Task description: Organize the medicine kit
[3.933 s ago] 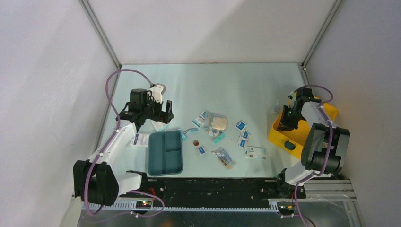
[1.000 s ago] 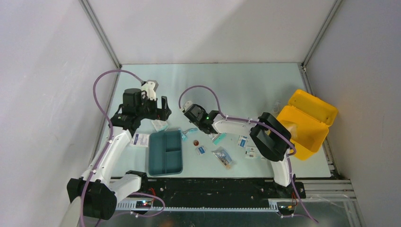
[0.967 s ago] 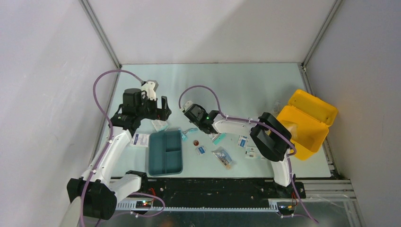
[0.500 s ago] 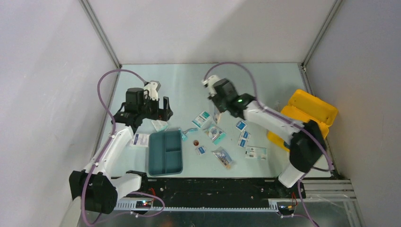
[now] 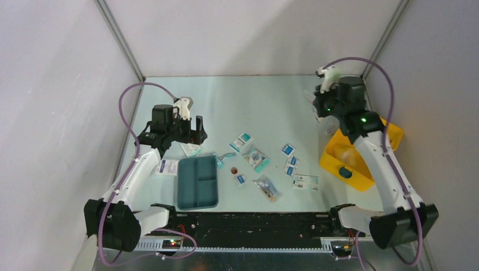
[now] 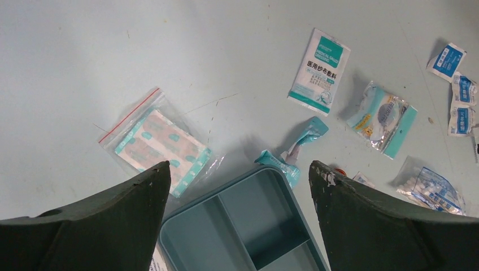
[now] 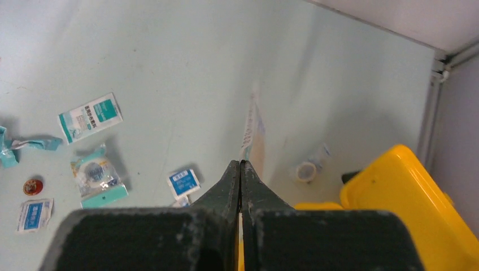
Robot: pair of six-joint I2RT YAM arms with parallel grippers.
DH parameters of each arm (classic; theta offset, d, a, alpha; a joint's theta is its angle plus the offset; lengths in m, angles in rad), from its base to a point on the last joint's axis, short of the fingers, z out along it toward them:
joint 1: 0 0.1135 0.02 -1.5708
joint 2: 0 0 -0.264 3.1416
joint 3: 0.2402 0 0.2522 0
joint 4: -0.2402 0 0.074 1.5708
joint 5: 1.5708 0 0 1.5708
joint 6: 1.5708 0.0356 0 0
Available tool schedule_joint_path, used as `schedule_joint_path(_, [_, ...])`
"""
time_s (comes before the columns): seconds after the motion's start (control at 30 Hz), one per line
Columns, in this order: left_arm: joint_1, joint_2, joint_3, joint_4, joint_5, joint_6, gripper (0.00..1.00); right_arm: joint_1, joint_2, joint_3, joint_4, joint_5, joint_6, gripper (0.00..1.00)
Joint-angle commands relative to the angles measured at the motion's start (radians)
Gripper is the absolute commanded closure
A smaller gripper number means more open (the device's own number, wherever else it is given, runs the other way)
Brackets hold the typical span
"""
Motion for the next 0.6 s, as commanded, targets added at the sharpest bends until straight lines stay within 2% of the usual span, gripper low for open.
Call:
schedule_joint_path(0.0, [-0.006,-0.001,0.048,0.022,0.029,0.019,0.03,-0.114,-0.133,-0.015,-0.162,-0.132,-0.069,1.00])
schedule_joint_path(0.17, [-0.007,0.007,0.060,0.021,0.024,0.020,0.03,-0.274,-0.264,-0.095,-0.283,-0.204,-0.145,1.00])
schedule_joint_path(0.33, [-0.008,0.012,0.072,0.019,0.027,0.020,0.03,-0.321,-0.378,-0.178,-0.379,-0.198,-0.154,1.00])
schedule_joint_path(0.57, [-0.013,0.024,0.083,0.016,0.027,0.020,0.04,-0.352,-0.487,-0.312,-0.386,-0.176,-0.179,1.00])
